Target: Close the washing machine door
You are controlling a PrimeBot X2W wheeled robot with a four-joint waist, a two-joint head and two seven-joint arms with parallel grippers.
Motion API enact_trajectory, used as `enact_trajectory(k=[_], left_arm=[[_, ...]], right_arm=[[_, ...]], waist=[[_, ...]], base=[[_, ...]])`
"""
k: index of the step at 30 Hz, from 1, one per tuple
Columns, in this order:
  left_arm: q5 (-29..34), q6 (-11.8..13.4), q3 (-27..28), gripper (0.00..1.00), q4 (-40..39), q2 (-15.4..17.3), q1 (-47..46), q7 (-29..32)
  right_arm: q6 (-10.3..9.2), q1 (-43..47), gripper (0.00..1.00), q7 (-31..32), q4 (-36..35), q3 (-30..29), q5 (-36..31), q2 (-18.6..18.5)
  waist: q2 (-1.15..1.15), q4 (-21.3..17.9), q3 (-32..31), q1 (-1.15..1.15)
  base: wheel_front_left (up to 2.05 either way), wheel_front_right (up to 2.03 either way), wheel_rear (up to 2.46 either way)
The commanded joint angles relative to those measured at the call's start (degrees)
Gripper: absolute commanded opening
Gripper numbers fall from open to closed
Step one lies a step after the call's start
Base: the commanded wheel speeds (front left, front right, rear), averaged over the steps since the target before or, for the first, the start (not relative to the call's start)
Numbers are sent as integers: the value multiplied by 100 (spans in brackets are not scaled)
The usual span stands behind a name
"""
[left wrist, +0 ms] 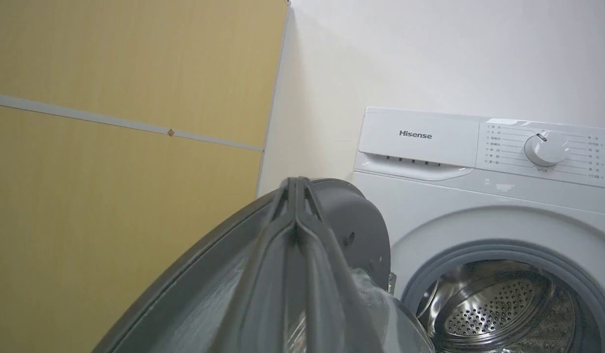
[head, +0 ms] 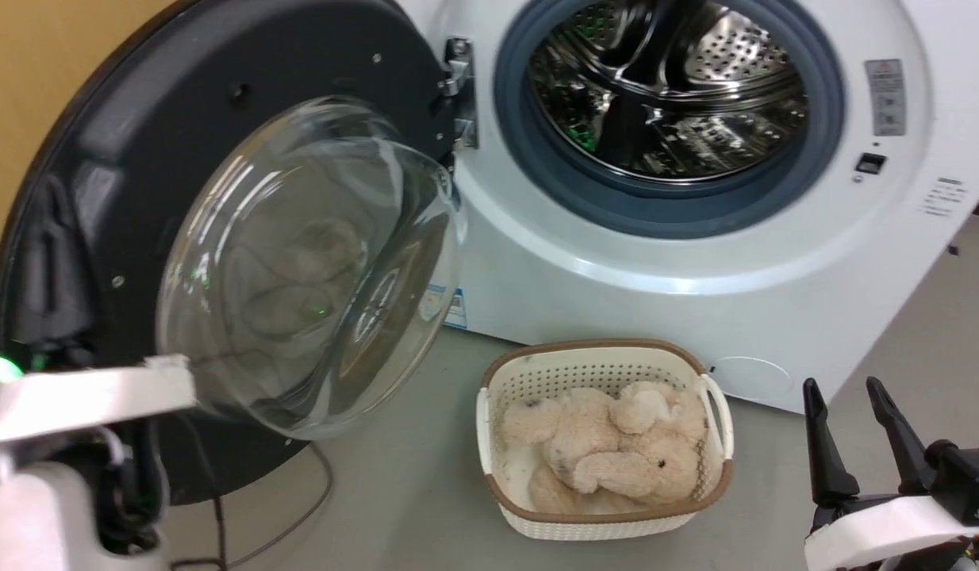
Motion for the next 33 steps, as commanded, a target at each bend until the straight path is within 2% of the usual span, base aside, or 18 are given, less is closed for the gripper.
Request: enact_trajectory(k=[1, 10, 14, 24, 33], left_arm=[[-130, -35, 114, 0, 5, 62, -156, -56], [-858, -100, 726, 0, 574, 505, -662, -121], [-1181, -123, 890, 0, 952, 723, -803, 88], [-2402, -18, 1268, 0, 2116, 1073, -1179, 1160], [-3503, -227, 1245, 0, 2751, 1274, -1080, 2473]], right_arm=[[2, -69, 100, -57, 12, -36, 62, 12], [2, -121, 100, -165, 14, -154, 154, 14], [3, -161, 100, -213, 2, -195, 194, 14], [3, -233, 100, -332, 5, -326, 277, 17], [3, -279, 100, -440, 22, -438, 378, 18]], waist=[[0, 83, 22, 0], [0, 379, 116, 0], [0, 466, 182, 0], [0, 649, 339, 0], [0, 821, 410, 0]], base=[[0, 0, 0], [0, 0, 0], [0, 0, 0], [0, 0, 0], [0, 0, 0]])
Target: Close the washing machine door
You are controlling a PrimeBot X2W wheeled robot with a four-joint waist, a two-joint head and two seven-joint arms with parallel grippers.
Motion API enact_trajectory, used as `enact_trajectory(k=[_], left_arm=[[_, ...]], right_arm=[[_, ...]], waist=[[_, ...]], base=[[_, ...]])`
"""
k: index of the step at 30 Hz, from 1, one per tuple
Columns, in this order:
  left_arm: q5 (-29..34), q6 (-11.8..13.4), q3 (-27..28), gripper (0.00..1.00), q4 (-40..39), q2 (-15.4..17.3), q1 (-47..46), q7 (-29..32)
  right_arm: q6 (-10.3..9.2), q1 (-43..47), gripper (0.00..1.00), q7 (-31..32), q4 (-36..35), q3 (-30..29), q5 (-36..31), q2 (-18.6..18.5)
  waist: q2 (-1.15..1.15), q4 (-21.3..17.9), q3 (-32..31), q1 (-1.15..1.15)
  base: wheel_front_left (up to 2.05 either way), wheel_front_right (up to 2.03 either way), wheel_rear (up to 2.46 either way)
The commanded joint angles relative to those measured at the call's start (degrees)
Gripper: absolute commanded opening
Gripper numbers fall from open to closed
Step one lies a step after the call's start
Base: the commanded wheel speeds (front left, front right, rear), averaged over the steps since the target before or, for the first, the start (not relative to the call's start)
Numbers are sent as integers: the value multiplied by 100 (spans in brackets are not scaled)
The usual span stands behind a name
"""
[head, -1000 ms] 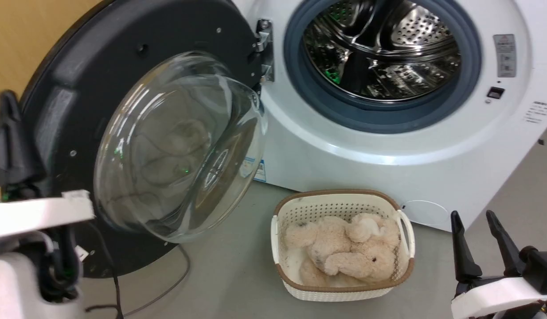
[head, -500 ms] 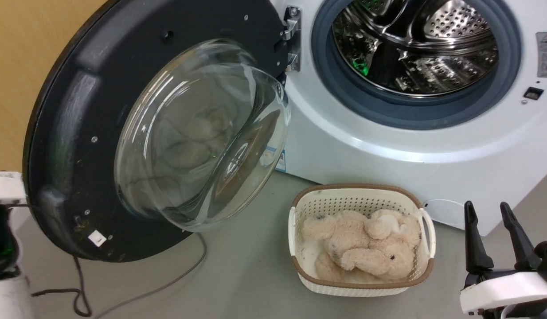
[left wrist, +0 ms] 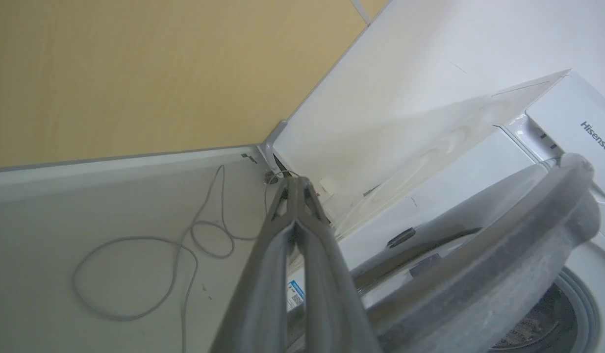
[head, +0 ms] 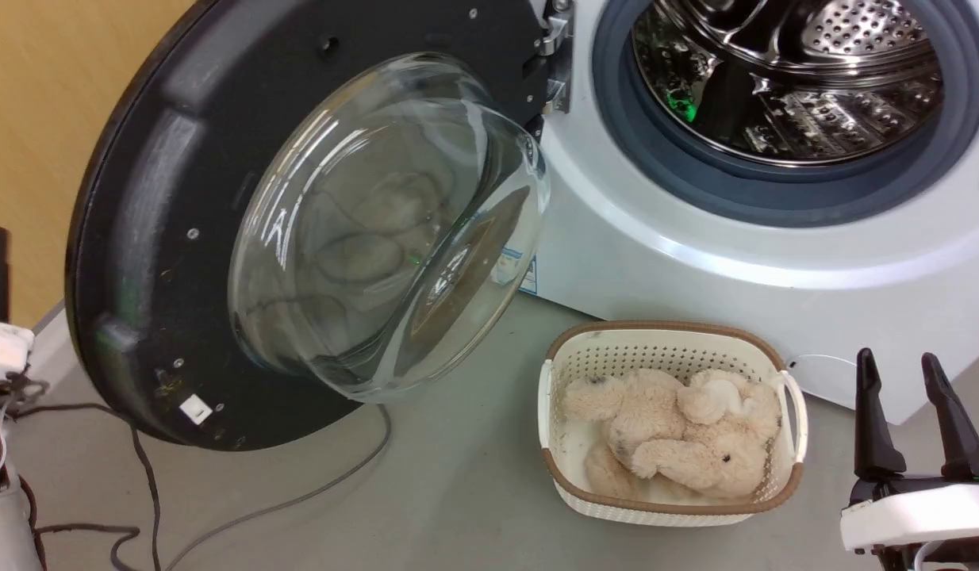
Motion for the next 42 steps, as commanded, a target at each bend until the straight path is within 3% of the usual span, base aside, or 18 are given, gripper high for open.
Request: enact_trajectory(k=[1, 18, 30, 37, 42], left_arm=[[-241, -67, -7, 0, 62, 79, 60, 223], [-2342, -189, -863, 0, -1335, 324, 970, 2000], [-3022, -258, -1759, 0, -3053, 462, 1689, 2572], [-3557, -302, -2416, 0, -3805, 472, 1861, 2816], [-3628, -306, -2963, 0, -4151, 380, 1844, 2768]], right_arm=[[3, -75, 100, -68, 8, -46, 49, 17], [4, -150, 100, -271, -3, -296, 241, 21], [4, -181, 100, -403, 23, -394, 406, 23], [4, -244, 100, -486, 20, -465, 489, 25], [5, -296, 100, -494, 33, -467, 509, 25]], waist=[[0, 49, 16, 0], [0, 398, 95, 0], [0, 508, 115, 0], [0, 345, 185, 0], [0, -39, 254, 0]], base=[[0, 0, 0], [0, 0, 0], [0, 0, 0], [0, 0, 0], [0, 0, 0]])
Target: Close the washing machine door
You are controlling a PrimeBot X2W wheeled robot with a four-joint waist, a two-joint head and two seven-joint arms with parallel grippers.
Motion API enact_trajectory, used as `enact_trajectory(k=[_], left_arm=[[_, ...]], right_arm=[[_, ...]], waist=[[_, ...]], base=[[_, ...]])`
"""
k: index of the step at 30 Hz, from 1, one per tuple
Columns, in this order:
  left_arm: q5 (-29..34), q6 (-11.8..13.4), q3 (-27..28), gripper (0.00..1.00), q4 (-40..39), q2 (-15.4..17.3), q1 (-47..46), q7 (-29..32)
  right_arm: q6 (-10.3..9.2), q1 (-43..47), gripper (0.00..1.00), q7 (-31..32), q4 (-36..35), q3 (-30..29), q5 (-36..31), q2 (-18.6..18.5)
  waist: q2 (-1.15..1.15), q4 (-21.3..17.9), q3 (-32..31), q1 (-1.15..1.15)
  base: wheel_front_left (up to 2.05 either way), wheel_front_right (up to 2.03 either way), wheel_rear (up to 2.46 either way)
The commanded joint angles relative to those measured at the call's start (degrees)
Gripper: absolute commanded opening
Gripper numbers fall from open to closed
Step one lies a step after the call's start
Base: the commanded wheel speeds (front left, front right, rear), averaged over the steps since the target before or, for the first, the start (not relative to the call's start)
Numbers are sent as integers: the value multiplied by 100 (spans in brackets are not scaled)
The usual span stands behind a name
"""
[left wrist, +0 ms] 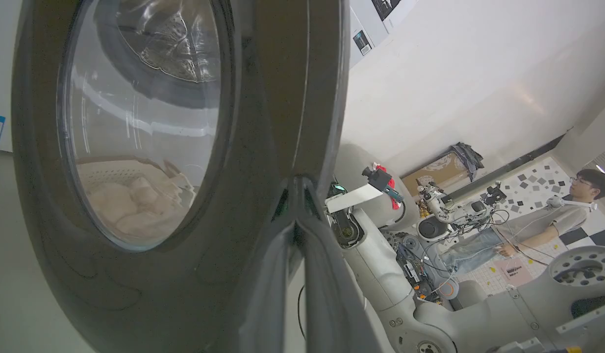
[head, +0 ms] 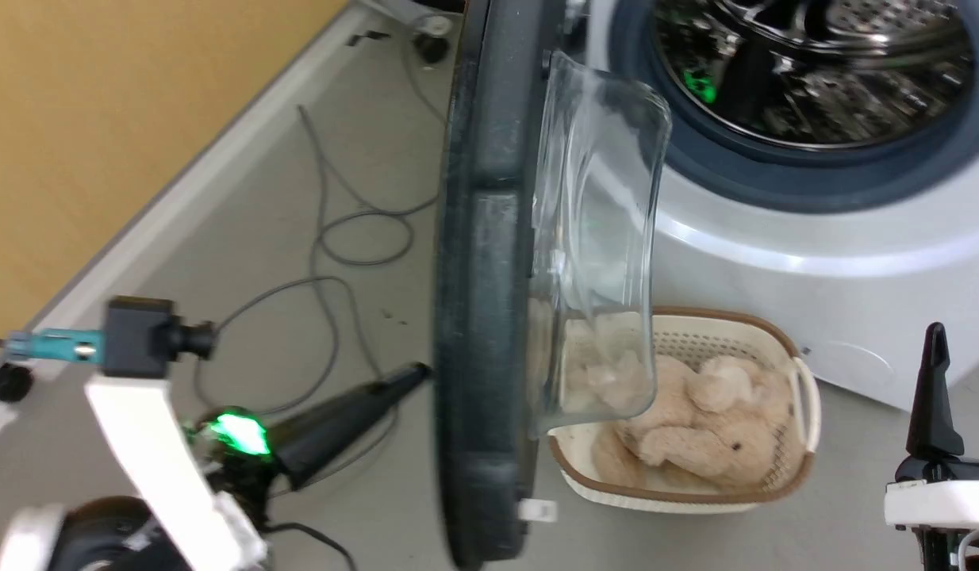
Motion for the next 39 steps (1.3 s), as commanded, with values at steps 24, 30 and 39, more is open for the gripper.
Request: enact_trajectory(k=[24, 30, 39], left_arm=[[1147, -26, -2530, 0, 1835, -673, -1839, -2732], [1305, -26, -3257, 0, 2784, -661, -2303, -3835], [985, -26, -4234, 0, 3980, -680, -2926, -5159]], right_arm=[[5, -431, 100, -25, -17, 67, 133, 13], [5, -494, 100, -25, -18, 91, 199, 13], [5, -612, 100, -25, 11, 197, 298, 13]], waist=[[0, -2184, 553, 0], [0, -2522, 710, 0], [0, -2976, 847, 0]], base=[[0, 0, 0], [0, 0, 0], [0, 0, 0]])
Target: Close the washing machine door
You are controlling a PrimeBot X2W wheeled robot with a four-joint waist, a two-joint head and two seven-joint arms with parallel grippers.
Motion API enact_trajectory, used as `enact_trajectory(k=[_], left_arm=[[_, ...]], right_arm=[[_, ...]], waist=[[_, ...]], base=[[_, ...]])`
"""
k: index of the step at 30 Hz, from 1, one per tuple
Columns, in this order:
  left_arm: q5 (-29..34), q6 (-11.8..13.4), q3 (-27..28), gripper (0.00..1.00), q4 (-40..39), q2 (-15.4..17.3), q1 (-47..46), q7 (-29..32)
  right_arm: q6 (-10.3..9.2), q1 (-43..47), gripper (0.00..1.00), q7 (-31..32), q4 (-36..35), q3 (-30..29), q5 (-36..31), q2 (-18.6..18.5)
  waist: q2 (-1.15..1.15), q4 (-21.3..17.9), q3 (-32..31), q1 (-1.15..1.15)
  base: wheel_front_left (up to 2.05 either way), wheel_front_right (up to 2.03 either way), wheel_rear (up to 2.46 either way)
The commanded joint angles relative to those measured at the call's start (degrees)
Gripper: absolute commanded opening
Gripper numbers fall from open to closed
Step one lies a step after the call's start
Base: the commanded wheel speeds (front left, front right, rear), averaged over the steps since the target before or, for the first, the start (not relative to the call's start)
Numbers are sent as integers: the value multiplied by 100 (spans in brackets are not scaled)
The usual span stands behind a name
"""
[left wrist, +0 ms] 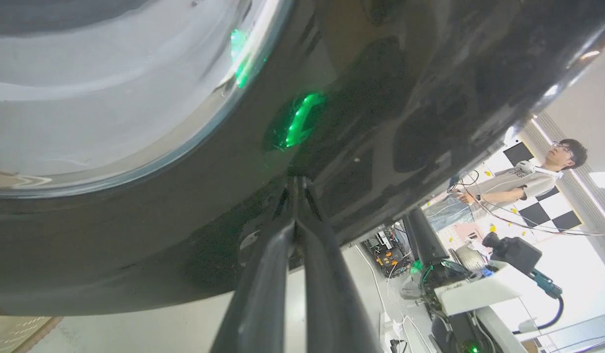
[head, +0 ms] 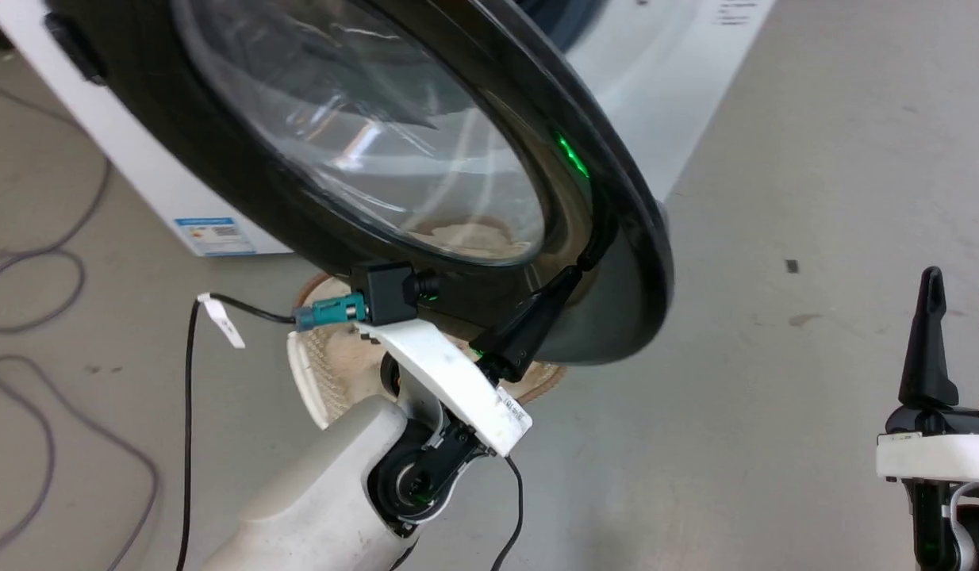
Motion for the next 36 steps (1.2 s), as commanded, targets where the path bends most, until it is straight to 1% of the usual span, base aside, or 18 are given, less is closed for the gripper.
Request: enact_trajectory(k=[1, 3, 5, 6, 9, 10, 12, 13, 14, 15, 16, 18, 22, 24, 26, 29, 31, 36], left_arm=[[-42, -25, -88, 0, 103, 28, -120, -146], [22, -25, -241, 0, 259, 105, -185, -357], [227, -25, -455, 0, 426, 218, -241, -563], [544, -25, -633, 0, 611, 330, -278, -761], [1135, 4, -545, 0, 977, 382, -295, -935], [1412, 110, -427, 0, 1052, 379, -302, -952], [2127, 425, 111, 0, 920, 327, -264, -959], [2514, 605, 421, 15, 780, 294, -170, -960], [2865, 740, 683, 24, 629, 262, -40, -961], [3211, 898, 987, 45, 442, 229, 95, -962], [3593, 1071, 1288, 100, 233, 212, 226, -962], [4283, 1347, 1767, 100, -155, 179, 511, -963], [5339, 1789, 2607, 100, -820, 103, 1029, -963], [5772, 1980, 2912, 100, -1077, 75, 1262, -963], [6036, 2132, 3205, 100, -1293, 3, 1497, -963], [6281, 2248, 3583, 100, -1491, -86, 1856, -964], [6384, 2261, 3797, 100, -1559, -122, 2092, -964], [6428, 2134, 4273, 100, -1619, -255, 2557, -964]], right_arm=[[5, -53, 100, -24, 7, 13, 34, 4], [5, -28, 100, -24, 9, 11, 34, 4], [5, 11, 100, -24, 15, -17, 15, 4], [5, 62, 100, -24, 19, -53, -10, 4], [5, 136, 100, -24, -13, -131, -41, 4], [5, 152, 100, -24, -36, -158, -48, 4], [5, 166, 100, -24, -85, -235, -80, 4], [5, 161, 100, -24, -108, -267, -102, 4], [5, 147, 100, -24, -139, -297, -120, 4], [5, 130, 100, -24, -172, -324, -142, 4], [5, 106, 100, -24, -209, -351, -156, 4], [5, 56, 100, -24, -308, -393, -174, 4], [5, -58, 100, -24, -577, -433, -193, 4], [5, -136, 100, -24, -740, -408, -227, 4], [5, -202, 100, -24, -927, -321, -311, 4], [5, -339, 100, -24, -1220, -170, -228, 4], [5, -428, 100, -24, -1404, -47, -76, 4], [5, -656, 100, -24, -1971, 363, 1, 4]], waist=[[0, -64, -20, 0], [0, -90, -63, 0], [0, -86, -145, 0], [0, -53, -266, 0], [0, 61, -458, 0], [0, 102, -509, 0], [0, 198, -597, 0], [0, 240, -636, 0], [0, 279, -673, 0], [0, 319, -706, 0], [0, 355, -733, 0], [0, 423, -785, 0], [0, 557, -860, 0], [0, 621, -890, 0], [0, 680, -925, 0], [0, 782, -985, 0], [0, 851, -1020, 0], [0, 1028, -1050, 0]], base=[[0, 0, 0], [0, 0, 0], [0, 0, 0], [0, 0, 0], [0, 0, 0], [0, 0, 0], [0, 0, 0], [0, 0, 0], [0, 0, 0], [0, 0, 0], [0, 0, 0], [0, 0, 0], [0, 0, 0], [0, 0, 0], [0, 0, 0], [0, 0, 0], [0, 0, 0], [0, 0, 0]])
